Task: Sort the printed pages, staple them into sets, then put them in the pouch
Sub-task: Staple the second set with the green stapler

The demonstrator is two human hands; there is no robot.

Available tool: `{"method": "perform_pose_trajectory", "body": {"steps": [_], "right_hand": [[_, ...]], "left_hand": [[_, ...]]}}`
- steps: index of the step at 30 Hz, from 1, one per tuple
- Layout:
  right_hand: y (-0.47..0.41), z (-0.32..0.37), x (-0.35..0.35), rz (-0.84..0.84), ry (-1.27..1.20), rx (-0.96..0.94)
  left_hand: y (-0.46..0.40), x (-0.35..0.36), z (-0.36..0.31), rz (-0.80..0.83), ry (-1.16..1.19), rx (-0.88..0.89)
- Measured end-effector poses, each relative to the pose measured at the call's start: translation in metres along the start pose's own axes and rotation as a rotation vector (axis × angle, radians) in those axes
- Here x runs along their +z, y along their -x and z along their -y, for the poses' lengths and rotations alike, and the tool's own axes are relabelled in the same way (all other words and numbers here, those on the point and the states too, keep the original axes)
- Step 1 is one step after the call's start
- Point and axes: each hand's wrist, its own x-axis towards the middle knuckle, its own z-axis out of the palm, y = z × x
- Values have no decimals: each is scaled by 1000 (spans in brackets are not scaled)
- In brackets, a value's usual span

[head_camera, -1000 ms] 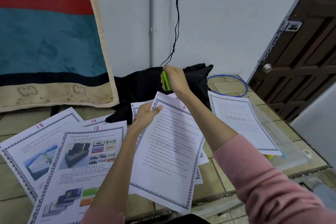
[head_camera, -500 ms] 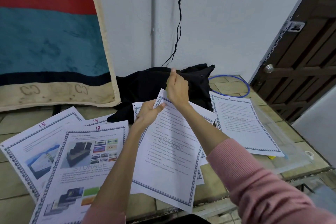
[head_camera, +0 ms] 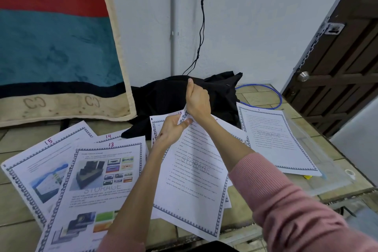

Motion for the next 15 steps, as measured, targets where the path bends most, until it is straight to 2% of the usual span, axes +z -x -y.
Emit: {"method": "perform_pose_trajectory", "body": {"steps": [6, 11, 15], "right_hand": [[2, -7, 7, -61, -81, -11], [-6, -6, 7, 36, -87, 36], [-5, -5, 6, 45, -65, -20]], "left_hand": [[-2, 1, 4, -8, -22, -28], [-2, -2, 0, -25, 3, -13], [-2, 0, -5, -30, -2, 4]]}}
